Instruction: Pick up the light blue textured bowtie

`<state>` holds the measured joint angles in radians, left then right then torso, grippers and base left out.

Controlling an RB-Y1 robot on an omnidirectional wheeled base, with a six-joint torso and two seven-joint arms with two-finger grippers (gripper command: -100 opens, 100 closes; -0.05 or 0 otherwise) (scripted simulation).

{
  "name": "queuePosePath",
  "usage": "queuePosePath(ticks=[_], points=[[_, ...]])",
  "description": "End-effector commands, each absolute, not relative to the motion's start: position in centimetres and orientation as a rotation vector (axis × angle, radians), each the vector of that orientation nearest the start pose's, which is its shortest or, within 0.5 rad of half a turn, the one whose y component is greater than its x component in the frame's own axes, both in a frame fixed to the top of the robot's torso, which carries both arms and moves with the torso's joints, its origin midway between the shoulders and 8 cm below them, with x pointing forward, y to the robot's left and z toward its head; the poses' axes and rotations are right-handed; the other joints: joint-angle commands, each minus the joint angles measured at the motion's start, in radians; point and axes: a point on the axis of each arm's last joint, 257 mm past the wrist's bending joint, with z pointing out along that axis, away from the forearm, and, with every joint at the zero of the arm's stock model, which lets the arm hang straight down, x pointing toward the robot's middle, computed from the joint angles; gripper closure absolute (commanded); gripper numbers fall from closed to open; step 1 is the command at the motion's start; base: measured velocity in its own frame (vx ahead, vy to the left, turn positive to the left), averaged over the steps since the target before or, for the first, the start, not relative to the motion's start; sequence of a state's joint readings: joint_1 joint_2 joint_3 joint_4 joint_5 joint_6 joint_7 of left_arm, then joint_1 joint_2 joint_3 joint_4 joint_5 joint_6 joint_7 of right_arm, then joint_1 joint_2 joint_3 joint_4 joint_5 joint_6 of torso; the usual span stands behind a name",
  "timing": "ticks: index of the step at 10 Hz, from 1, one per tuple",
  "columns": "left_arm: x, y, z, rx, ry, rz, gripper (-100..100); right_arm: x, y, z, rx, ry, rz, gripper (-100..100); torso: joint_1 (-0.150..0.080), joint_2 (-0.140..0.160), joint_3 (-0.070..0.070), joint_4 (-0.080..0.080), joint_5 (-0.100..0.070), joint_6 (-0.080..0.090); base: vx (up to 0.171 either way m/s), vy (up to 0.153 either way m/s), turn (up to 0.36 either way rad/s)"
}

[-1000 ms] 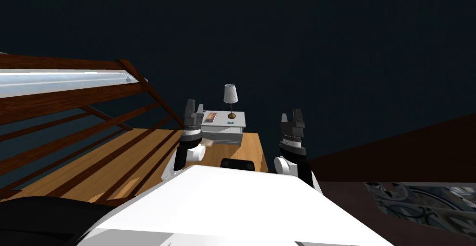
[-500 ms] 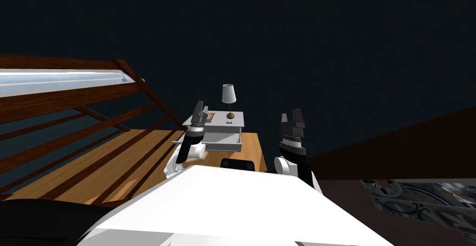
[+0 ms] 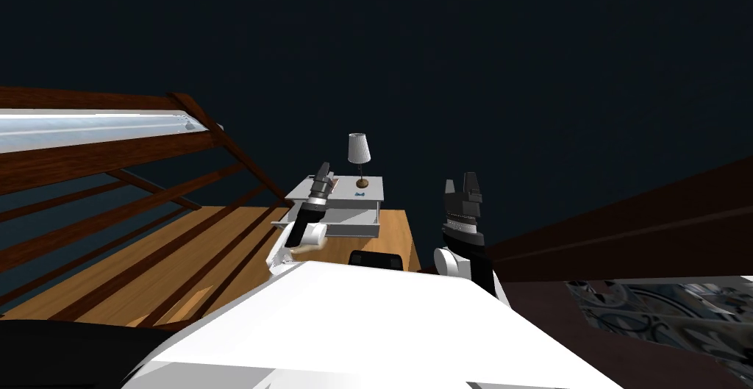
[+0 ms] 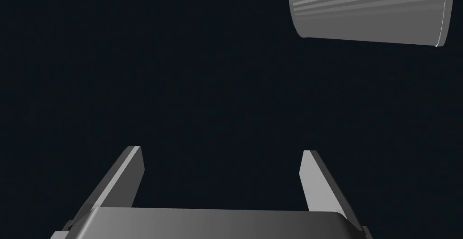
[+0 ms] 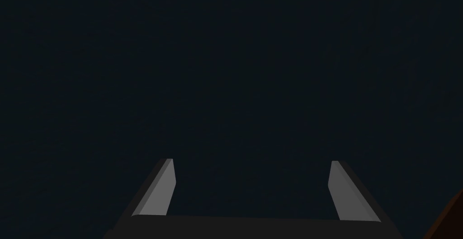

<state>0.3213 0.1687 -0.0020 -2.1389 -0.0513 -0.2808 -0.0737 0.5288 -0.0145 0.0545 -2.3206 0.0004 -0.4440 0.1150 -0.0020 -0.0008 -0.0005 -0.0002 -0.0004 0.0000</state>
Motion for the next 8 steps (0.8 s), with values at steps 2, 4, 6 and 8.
queuePosePath(ticks=[2, 4, 6, 8], points=[[44.0, 26.1, -4.3, -0.67, 0.985, -1.153, -100, 34.6, -26.3, 2.2, 0.642, 0.683, 1.232, 0, 0.0, 0.0, 0.0, 0.0, 0.0, 0.0, 0.006, -0.025, -0.017], [45.3, 26.5, -5.9, -0.718, 1.028, -1.133, -100, 34.6, -26.3, 2.2, 0.642, 0.683, 1.232, 0, 0.0, 0.0, 0.0, 0.0, 0.0, 0.0, 0.004, -0.028, -0.018], [46.5, 26.9, -7.4, -0.761, 1.064, -1.115, -100, 34.6, -26.3, 2.2, 0.642, 0.683, 1.232, 0, 0.0, 0.0, 0.0, 0.0, 0.0, 0.0, 0.011, -0.026, -0.02], [47.7, 27.3, -9.0, -0.808, 1.103, -1.095, -100, 34.6, -26.3, 2.2, 0.642, 0.683, 1.232, 0, 0.0, 0.0, 0.0, 0.0, 0.0, 0.0, 0.014, -0.027, -0.023]])
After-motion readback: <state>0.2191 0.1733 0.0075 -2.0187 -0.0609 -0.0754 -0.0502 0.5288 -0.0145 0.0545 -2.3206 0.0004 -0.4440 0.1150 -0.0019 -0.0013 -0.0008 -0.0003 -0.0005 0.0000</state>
